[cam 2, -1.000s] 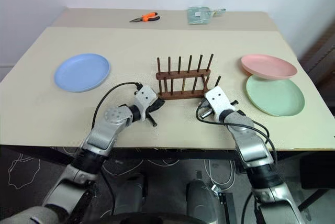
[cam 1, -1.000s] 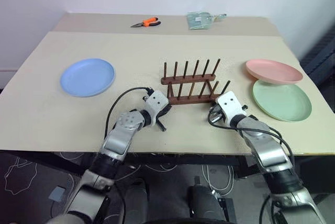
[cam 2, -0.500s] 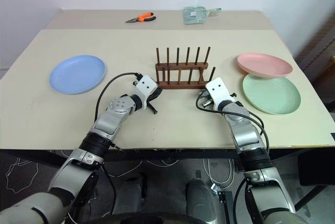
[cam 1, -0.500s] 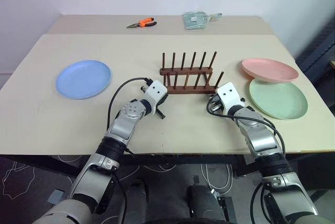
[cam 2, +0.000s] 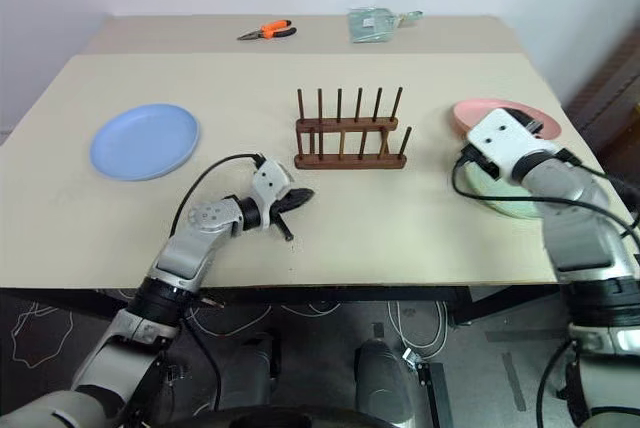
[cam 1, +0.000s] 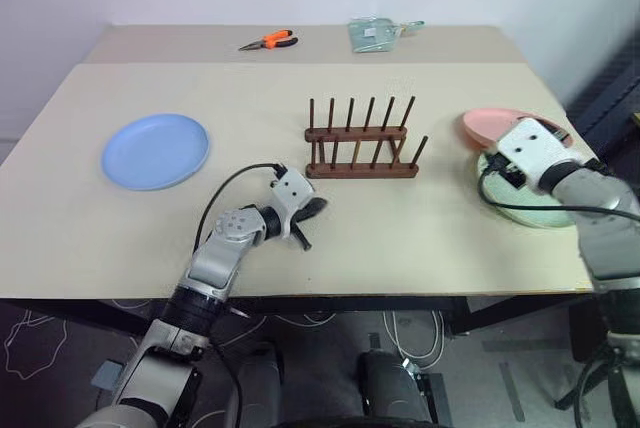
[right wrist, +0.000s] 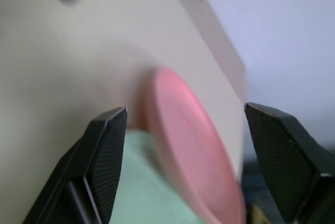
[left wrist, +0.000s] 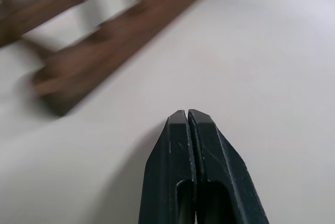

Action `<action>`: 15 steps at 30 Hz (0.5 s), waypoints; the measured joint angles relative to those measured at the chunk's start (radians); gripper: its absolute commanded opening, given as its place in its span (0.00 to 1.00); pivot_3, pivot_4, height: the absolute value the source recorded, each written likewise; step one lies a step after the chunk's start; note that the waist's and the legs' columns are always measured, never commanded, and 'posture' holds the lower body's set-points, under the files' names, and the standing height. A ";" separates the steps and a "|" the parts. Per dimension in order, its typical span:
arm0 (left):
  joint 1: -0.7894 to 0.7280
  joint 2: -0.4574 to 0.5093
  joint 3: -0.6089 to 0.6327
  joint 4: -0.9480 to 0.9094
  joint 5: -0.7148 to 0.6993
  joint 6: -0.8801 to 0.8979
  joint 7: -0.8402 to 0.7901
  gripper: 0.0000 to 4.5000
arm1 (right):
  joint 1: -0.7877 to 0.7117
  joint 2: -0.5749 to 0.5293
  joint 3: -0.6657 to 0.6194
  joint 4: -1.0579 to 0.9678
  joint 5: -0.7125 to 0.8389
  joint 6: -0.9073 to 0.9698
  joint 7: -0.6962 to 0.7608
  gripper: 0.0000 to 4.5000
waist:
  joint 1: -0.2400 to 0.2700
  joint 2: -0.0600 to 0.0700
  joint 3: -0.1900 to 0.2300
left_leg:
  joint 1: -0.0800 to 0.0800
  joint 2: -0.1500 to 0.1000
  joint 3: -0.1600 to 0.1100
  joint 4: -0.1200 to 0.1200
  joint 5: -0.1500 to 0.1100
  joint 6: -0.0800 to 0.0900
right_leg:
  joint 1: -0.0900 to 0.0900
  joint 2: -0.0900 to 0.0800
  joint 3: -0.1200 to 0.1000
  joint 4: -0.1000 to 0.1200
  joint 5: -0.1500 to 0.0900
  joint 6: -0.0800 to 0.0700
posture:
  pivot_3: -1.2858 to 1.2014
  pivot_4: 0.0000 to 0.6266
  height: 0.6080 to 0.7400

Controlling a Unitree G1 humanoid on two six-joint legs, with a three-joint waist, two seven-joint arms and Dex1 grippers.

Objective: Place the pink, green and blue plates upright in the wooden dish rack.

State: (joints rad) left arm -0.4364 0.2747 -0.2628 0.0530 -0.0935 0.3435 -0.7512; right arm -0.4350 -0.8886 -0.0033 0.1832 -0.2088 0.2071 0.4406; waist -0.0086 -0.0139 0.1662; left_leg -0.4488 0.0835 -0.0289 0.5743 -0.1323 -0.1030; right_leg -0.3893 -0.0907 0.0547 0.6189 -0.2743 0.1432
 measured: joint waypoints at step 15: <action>0.014 -0.028 -0.028 -0.123 -0.046 0.063 -0.007 0.00 | -0.361 0.020 0.232 0.830 -0.220 -0.436 -0.104 0.01 | -0.010 0.004 0.002 | -0.004 0.000 0.000 0.000 0.000 0.001 | -0.002 0.000 0.001 0.000 0.000 0.001 | 0.52 0.24 1.00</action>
State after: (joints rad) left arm -0.4229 0.2469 -0.2911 -0.0704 -0.1397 0.4061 -0.7581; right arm -0.7960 -0.8687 0.2284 1.0134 -0.4289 -0.2288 0.3363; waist -0.0184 -0.0103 0.1684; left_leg -0.4532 0.0831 -0.0288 0.5739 -0.1321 -0.1018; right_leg -0.3909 -0.0905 0.0553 0.6193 -0.2747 0.1445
